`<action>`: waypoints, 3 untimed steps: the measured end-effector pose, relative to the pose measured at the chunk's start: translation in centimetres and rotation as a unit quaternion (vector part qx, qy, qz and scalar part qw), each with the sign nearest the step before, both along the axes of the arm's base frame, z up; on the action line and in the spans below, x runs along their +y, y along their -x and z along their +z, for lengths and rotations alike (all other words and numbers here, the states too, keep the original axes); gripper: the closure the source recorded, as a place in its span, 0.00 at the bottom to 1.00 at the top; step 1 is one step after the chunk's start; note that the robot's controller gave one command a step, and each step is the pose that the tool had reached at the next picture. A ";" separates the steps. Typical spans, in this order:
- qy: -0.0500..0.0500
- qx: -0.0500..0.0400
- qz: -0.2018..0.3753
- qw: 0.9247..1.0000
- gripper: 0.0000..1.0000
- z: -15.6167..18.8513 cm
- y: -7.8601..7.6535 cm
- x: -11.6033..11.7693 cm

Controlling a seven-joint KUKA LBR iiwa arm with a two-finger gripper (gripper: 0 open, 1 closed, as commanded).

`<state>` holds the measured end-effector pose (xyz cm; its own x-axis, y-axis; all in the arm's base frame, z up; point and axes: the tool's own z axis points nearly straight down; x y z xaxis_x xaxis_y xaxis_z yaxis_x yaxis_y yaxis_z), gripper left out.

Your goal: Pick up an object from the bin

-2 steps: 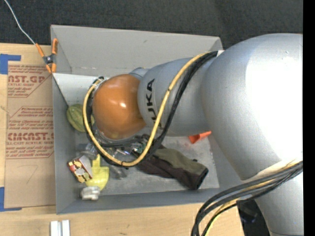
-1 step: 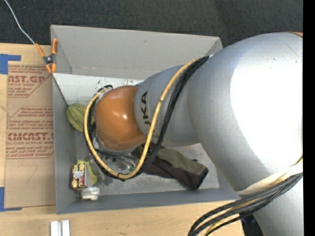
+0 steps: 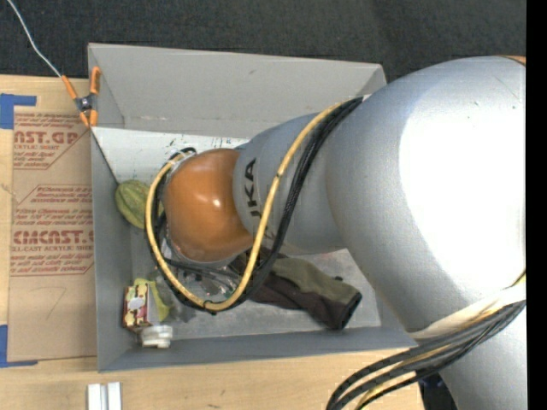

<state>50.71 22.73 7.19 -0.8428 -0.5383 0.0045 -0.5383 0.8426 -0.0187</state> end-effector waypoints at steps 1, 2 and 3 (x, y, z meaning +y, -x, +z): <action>-0.002 -0.003 0.054 0.999 1.00 0.0 1.3 -0.6; -0.004 -0.009 -0.014 1.000 0.00 0.1 2.0 -3.9; -0.004 -0.008 -0.014 1.000 0.00 0.1 2.0 -3.9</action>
Offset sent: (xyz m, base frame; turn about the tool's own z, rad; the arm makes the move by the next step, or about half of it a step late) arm -0.0249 -0.0403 -0.0019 0.0268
